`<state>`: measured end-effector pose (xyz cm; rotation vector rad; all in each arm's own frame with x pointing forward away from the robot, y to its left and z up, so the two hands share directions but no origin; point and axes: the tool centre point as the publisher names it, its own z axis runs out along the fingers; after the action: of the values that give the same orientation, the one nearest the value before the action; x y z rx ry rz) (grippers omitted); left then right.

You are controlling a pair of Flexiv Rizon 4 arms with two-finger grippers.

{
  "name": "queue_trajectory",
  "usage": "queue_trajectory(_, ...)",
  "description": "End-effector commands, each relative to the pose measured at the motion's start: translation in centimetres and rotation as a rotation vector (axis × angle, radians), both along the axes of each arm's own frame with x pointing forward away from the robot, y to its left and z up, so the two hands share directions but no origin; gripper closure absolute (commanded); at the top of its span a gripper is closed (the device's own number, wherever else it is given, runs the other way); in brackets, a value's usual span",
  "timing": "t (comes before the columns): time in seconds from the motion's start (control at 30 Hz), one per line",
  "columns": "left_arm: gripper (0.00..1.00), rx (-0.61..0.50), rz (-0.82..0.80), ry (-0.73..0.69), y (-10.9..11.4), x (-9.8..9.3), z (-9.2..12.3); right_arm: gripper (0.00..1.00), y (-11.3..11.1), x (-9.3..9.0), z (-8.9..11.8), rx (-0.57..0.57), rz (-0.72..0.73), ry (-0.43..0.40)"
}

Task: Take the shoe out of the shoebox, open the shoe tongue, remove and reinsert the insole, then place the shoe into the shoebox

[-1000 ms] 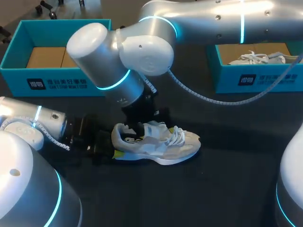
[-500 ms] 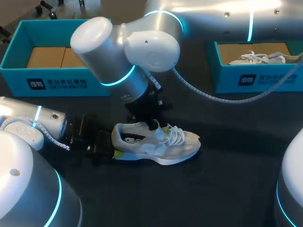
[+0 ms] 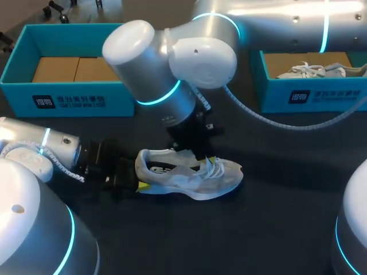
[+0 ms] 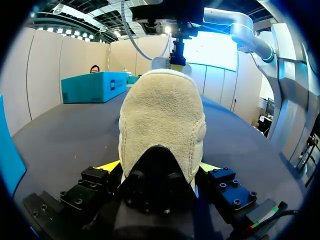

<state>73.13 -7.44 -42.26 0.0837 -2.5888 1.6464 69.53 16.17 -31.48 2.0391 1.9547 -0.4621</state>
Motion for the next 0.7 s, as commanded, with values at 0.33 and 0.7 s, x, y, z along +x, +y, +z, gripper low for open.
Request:
queue_trajectory(0.33,1.00,0.004,-0.001,0.002,0.1,0.2,-0.2,1.00,-3.1,-1.1,-2.3,-0.033,-0.580,-0.226)
queue_trajectory(0.7,1.00,0.004,-0.001,0.002,0.1,0.2,-0.2,0.30,-4.1,-1.1,-4.7,-0.007,-0.633,-0.207)
